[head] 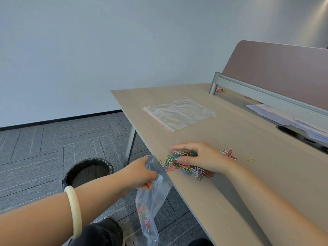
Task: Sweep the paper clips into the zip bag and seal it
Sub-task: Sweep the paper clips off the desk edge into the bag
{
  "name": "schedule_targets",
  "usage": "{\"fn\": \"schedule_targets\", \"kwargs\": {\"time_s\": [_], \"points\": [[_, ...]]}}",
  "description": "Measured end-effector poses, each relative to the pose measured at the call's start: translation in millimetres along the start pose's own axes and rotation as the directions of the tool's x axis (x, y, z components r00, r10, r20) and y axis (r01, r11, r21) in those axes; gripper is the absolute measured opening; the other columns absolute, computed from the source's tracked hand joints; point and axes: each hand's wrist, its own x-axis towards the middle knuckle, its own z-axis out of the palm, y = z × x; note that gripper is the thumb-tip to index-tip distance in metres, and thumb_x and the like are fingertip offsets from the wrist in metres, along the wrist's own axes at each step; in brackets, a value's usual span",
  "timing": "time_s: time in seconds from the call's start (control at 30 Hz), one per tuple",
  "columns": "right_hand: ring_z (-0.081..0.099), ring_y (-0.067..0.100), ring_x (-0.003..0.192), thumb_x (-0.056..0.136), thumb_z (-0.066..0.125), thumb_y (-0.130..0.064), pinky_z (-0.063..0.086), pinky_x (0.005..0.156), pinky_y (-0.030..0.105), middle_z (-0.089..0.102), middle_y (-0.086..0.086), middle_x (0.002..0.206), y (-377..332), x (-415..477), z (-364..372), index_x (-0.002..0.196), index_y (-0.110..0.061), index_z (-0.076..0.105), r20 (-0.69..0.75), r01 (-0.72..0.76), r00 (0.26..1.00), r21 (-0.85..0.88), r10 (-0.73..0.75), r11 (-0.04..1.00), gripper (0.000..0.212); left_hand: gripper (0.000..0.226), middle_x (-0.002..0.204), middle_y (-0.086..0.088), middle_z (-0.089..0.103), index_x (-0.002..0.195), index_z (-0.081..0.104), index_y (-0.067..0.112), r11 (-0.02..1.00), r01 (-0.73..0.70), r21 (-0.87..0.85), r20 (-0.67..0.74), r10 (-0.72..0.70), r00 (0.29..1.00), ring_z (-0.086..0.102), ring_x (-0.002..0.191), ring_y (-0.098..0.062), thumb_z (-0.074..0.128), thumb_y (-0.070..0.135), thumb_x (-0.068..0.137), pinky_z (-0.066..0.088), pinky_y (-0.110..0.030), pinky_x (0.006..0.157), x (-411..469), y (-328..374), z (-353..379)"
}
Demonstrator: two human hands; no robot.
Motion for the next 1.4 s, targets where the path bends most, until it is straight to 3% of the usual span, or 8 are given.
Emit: {"fn": "schedule_targets", "kwargs": {"time_s": [0.13, 0.37, 0.53, 0.67, 0.8, 0.9, 1.17, 1.4], "points": [[0.04, -0.012, 0.122, 0.07, 0.076, -0.039, 0.028, 0.1, 0.009, 0.047, -0.025, 0.135, 11, -12, 2, 0.132, -0.039, 0.045, 0.011, -0.018, 1.0, -0.136, 0.02, 0.991, 0.069, 0.064, 0.054, -0.006, 0.058, 0.143, 0.028, 0.019, 1.0, -0.002, 0.001, 0.019, 0.002, 1.0, 0.044, 0.032, -0.006, 0.049, 0.003, 0.084, 0.038, -0.014, 0.041, -2, -1, 3], [0.048, -0.014, 0.116, 0.082, 0.068, -0.021, 0.033, 0.103, 0.015, 0.062, -0.022, 0.12, 0, 1, 23, 0.128, -0.034, 0.052, -0.046, 0.049, 0.998, -0.029, -0.05, 0.998, 0.05, 0.076, 0.048, -0.002, 0.059, 0.148, 0.015, 0.017, 1.0, 0.024, -0.013, 0.013, -0.024, 1.0, 0.045, 0.033, -0.006, 0.052, 0.005, 0.083, 0.04, -0.015, 0.041, 5, -2, 5], [0.051, -0.014, 0.112, 0.081, 0.066, -0.011, 0.035, 0.098, 0.006, 0.064, -0.015, 0.12, -10, 7, 33, 0.125, -0.031, 0.056, -0.055, 0.122, 0.991, 0.002, -0.122, 0.992, 0.049, 0.053, 0.044, 0.0, 0.058, 0.131, 0.041, 0.016, 1.0, 0.025, -0.019, 0.023, -0.025, 0.999, 0.043, 0.038, -0.011, 0.052, 0.007, 0.08, 0.035, -0.022, 0.048, 14, -1, 6], [0.046, -0.011, 0.117, 0.077, 0.072, -0.02, 0.032, 0.1, 0.005, 0.057, -0.017, 0.126, -9, 1, 11, 0.122, -0.035, 0.057, -0.101, 0.108, 0.989, 0.004, -0.107, 0.994, 0.05, 0.042, 0.045, -0.002, 0.057, 0.12, 0.044, 0.016, 0.999, 0.015, -0.029, 0.007, -0.015, 1.0, 0.042, 0.037, -0.011, 0.052, 0.005, 0.08, 0.035, -0.021, 0.047, 12, 0, 6], [0.029, -0.001, 0.124, 0.068, 0.074, -0.047, 0.022, 0.108, 0.022, 0.041, -0.022, 0.128, 12, -11, -6, 0.133, -0.036, 0.044, -0.028, 0.012, 0.999, -0.273, -0.021, 0.962, 0.072, 0.056, 0.05, -0.005, 0.058, 0.134, 0.036, 0.018, 0.999, 0.008, -0.031, 0.005, -0.008, 1.0, 0.041, 0.037, -0.01, 0.05, 0.003, 0.082, 0.036, -0.019, 0.046, 8, 0, 5], [0.029, 0.008, 0.118, 0.064, 0.07, -0.059, 0.024, 0.105, 0.028, 0.041, -0.016, 0.121, 17, -8, 4, 0.132, -0.039, 0.045, -0.036, -0.001, 0.999, -0.315, -0.011, 0.949, 0.075, 0.068, 0.045, -0.002, 0.059, 0.145, 0.025, 0.015, 1.0, 0.025, -0.019, -0.002, -0.025, 1.0, 0.043, 0.037, -0.01, 0.05, 0.004, 0.083, 0.038, -0.018, 0.045, 8, -1, 5], [0.036, 0.009, 0.109, 0.068, 0.068, -0.057, 0.03, 0.102, 0.031, 0.039, -0.025, 0.099, 8, 4, 19, 0.122, -0.04, 0.055, -0.065, 0.077, 0.993, -0.262, -0.098, 0.962, 0.058, 0.059, 0.041, 0.001, 0.057, 0.136, 0.036, 0.022, 1.0, -0.014, -0.023, 0.025, 0.015, 1.0, 0.044, 0.034, -0.008, 0.049, 0.002, 0.082, 0.038, -0.015, 0.041, 5, 2, 6], [0.038, 0.007, 0.109, 0.069, 0.071, -0.053, 0.033, 0.099, 0.027, 0.044, -0.017, 0.103, 4, 6, 24, 0.122, -0.038, 0.056, -0.061, 0.096, 0.992, -0.244, -0.114, 0.965, 0.056, 0.044, 0.038, 0.003, 0.057, 0.12, 0.044, 0.025, 0.999, -0.011, -0.052, 0.033, 0.013, 0.999, 0.043, 0.031, -0.005, 0.05, 0.003, 0.082, 0.037, -0.014, 0.039, 5, 1, 7]]}}
